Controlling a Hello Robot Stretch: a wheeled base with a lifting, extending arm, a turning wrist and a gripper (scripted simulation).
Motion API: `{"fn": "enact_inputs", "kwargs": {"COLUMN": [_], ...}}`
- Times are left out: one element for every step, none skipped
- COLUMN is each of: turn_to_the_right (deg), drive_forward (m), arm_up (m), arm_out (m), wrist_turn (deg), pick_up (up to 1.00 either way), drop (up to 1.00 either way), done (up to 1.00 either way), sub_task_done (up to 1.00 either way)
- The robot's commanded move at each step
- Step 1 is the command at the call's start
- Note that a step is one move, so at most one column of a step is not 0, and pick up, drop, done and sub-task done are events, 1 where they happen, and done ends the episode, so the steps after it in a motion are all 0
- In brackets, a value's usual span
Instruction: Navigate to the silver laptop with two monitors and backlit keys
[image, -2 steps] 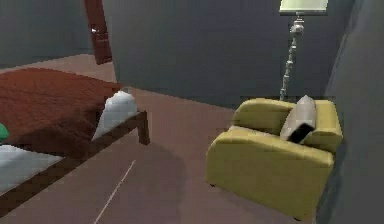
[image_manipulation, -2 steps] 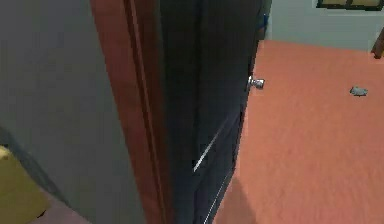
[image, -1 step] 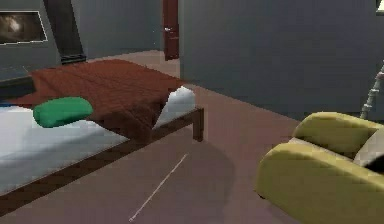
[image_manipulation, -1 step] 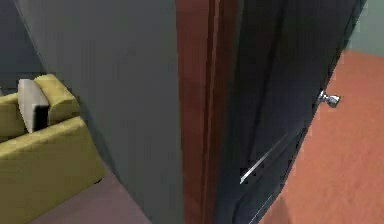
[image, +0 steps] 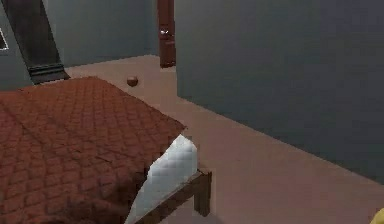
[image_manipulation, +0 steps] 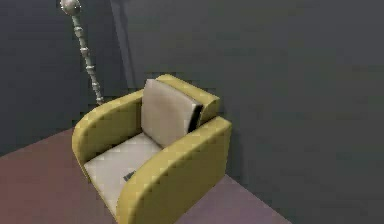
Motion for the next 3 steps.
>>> {"fn": "enact_inputs", "kwargs": {"turn_to_the_right": [0.0,30.0,0.0], "drive_forward": [0.35,0.00,0.80], "arm_up": [0.00,0.00,0.00], "arm_out": [0.00,0.00,0.00], "wrist_turn": [0.0,0.0,0.0], "pick_up": [0.00,0.00,0.00], "drop": [0.00,0.00,0.00], "done": [0.00,0.00,0.00], "sub_task_done": [0.00,0.00,0.00]}}
